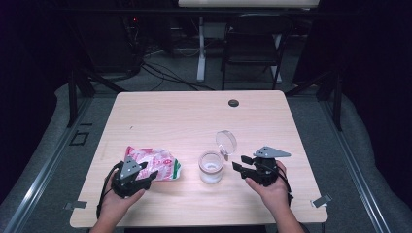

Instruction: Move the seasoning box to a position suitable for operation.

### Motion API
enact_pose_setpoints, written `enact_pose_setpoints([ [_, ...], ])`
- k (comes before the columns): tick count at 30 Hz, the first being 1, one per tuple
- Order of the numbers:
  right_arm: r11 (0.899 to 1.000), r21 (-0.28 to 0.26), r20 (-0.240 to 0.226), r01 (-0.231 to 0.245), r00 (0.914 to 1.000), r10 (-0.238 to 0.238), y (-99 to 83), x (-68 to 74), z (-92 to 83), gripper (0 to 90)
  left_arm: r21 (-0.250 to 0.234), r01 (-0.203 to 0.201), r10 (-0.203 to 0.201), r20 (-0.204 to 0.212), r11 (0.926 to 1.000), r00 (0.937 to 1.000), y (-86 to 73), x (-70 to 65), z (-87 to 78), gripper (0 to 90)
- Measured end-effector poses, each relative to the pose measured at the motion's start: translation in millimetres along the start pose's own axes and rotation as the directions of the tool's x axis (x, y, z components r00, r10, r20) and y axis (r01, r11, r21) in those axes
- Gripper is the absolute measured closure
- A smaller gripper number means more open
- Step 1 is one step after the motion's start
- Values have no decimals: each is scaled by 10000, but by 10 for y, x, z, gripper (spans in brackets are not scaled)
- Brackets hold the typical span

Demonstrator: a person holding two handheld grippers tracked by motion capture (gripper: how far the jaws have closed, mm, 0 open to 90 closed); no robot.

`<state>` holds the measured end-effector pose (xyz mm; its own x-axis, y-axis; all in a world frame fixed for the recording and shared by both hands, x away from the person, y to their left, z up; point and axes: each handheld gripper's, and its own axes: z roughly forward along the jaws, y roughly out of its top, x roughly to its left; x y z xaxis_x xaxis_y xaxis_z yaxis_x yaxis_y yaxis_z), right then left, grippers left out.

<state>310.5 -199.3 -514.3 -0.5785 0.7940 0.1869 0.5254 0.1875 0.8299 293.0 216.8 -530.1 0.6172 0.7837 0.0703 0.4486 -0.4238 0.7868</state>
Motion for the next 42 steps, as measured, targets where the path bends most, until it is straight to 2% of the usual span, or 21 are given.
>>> enact_pose_setpoints([
  [5,9989,382,21,267,9996,-268,-36,27,57,510,-12,-133,133,151,9999,9998,2,-32,4,412],
  [9,9984,442,52,363,9993,-366,-50,44,74,498,164,-488,486,152,9987,9987,14,-112,40,384],
  [16,9997,171,199,169,9997,-173,-65,29,76,480,537,-841,831,198,9950,9963,7,-209,107,380],
  [20,9999,70,215,116,9997,-117,-69,18,68,480,563,-912,904,153,9942,9958,7,-248,133,348],
  [27,10000,33,226,-44,9997,43,-79,-10,72,481,605,-1273,1271,67,9900,9919,16,-315,148,328],
  [30,9999,154,210,-14,9998,11,-84,-21,79,481,606,-1391,1390,60,9884,9903,21,-348,157,320],
  [34,9997,233,204,8,9998,-13,-88,-17,91,481,717,-1639,1637,91,9839,9865,22,-385,179,320],
  [39,9997,232,210,23,9998,-28,-89,-20,90,482,943,-2082,2098,-73,9735,9777,15,-427,209,317],
  [42,9997,236,208,24,9998,-29,-90,-20,93,482,1049,-2354,2398,-318,9662,9703,7,-447,243,314],
])
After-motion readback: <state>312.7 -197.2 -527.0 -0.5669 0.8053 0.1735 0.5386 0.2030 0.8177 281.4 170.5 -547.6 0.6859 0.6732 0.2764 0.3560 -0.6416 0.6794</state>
